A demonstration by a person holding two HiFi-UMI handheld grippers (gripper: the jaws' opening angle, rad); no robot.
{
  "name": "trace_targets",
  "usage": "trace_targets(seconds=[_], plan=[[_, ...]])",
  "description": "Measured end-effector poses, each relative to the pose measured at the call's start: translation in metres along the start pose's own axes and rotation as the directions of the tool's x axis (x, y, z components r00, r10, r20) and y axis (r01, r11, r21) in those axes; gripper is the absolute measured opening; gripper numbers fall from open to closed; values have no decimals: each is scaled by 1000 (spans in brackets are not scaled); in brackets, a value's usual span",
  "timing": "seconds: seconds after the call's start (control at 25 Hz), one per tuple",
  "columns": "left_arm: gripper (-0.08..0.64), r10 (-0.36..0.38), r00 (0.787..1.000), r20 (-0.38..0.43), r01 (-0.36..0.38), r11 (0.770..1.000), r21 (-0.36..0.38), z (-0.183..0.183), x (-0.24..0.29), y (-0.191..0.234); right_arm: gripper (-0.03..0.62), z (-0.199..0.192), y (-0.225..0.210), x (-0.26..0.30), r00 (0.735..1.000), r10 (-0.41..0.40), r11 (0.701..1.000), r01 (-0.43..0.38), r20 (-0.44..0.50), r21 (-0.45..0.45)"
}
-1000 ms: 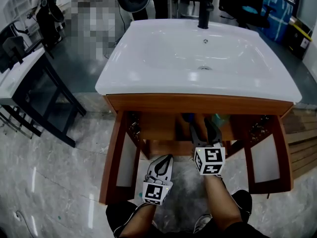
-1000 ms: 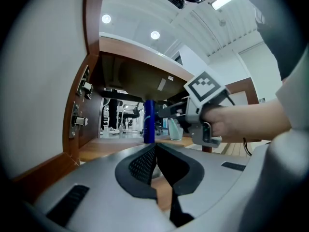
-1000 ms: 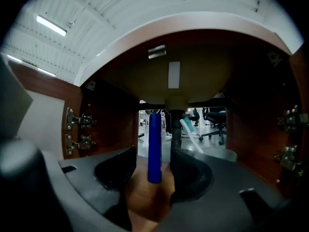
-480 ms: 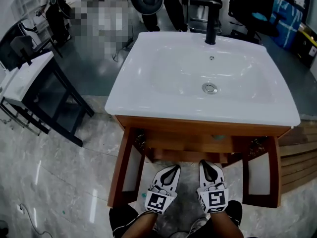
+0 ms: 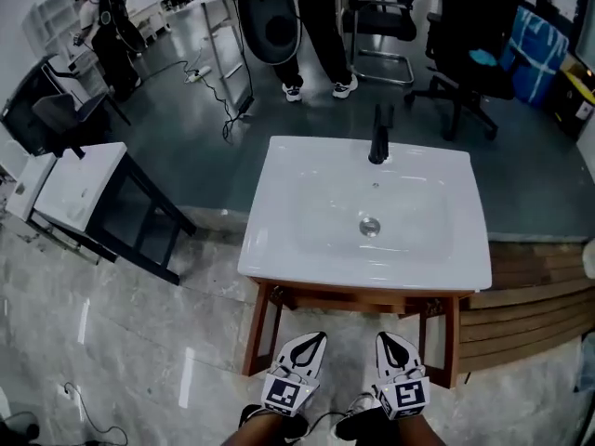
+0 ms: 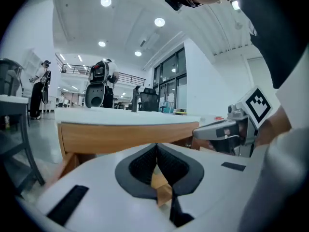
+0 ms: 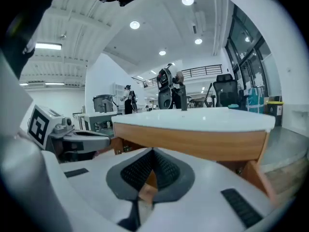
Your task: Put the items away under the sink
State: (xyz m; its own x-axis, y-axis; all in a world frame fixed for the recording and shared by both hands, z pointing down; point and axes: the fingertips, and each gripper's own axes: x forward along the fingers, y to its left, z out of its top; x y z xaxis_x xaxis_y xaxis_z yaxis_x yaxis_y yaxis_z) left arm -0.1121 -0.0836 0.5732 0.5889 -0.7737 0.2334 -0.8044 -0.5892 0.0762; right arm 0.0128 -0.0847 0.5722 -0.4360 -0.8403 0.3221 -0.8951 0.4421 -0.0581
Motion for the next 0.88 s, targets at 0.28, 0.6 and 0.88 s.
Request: trace_targets(seconds=[0.28,0.6,0.88], plan=[[21,-46,998,-34,47,999,28,154,-57,-40,18,151,5,-81,1000,-10,1000,10,9,-19],[21,-51,996,71,47,998,51,260,-100,-72,18,244,30,-141,993,15,996,-5,121,-86],[21,-48,991,126,34,993,109,290,-119,-81,18,280,43,-166,979,0,989,29,203,-144]])
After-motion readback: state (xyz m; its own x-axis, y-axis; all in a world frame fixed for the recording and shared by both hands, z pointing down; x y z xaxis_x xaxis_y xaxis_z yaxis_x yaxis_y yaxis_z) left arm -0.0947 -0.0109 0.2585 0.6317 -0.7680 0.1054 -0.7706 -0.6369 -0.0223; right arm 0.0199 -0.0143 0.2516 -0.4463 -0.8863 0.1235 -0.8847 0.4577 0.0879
